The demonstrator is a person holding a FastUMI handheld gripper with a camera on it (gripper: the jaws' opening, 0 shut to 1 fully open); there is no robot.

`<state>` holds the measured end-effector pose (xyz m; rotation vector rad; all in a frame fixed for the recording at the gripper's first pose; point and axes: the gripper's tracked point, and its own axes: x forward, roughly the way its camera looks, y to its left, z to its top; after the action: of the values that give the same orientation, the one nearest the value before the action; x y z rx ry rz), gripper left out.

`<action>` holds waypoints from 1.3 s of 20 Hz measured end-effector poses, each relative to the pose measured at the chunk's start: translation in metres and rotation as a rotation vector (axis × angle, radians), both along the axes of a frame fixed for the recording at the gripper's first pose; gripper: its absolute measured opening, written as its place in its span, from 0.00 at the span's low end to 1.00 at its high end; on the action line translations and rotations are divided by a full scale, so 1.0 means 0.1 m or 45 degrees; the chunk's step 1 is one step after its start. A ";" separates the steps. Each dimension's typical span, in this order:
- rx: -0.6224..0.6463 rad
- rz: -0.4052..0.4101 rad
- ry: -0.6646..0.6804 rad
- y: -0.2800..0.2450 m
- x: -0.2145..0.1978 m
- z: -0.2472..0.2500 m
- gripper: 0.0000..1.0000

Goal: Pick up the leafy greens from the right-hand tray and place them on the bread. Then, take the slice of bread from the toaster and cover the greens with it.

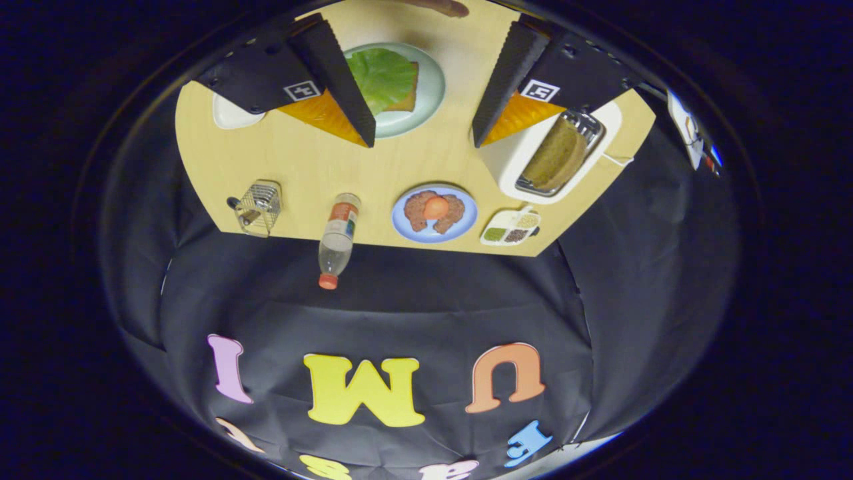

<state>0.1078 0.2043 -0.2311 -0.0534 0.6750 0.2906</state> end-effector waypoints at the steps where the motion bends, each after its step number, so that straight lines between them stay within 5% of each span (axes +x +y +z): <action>1: 0.015 0.005 -0.004 0.14 0.02 0.04 0.94; 7: 0.119 0.053 0.071 0.87 -0.03 0.15 0.96; 13: 0.018 0.044 0.148 1.36 -0.05 -0.10 0.93; 26: -0.173 -0.143 0.475 1.49 0.06 -0.55 0.28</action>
<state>0.1141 0.3530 -0.2863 -0.0916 1.0643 0.1460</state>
